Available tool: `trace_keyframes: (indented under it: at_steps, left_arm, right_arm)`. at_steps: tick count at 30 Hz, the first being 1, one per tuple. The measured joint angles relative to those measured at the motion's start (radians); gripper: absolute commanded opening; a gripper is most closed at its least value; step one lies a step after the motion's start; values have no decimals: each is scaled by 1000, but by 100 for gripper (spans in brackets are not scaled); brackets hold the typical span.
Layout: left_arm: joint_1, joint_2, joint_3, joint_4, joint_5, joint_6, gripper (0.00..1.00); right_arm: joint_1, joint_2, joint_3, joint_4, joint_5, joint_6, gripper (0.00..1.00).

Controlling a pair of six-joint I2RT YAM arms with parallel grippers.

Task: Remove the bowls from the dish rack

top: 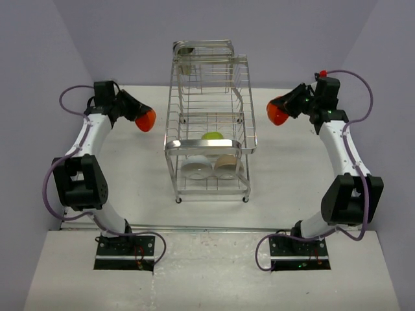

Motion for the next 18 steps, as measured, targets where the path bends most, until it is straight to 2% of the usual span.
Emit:
trace_keyframes:
  at_steps: [4, 10, 18]
  left_arm:
    - [0, 72, 152, -213, -181, 165, 0]
    - [0, 181, 254, -441, -442, 297, 0]
    - [0, 347, 344, -591, -636, 349, 0]
  right_arm:
    - [-27, 85, 144, -251, 101, -175, 0]
    - [-24, 288, 338, -562, 302, -373, 0]
    - [-25, 441, 400, -766, 579, -457, 0]
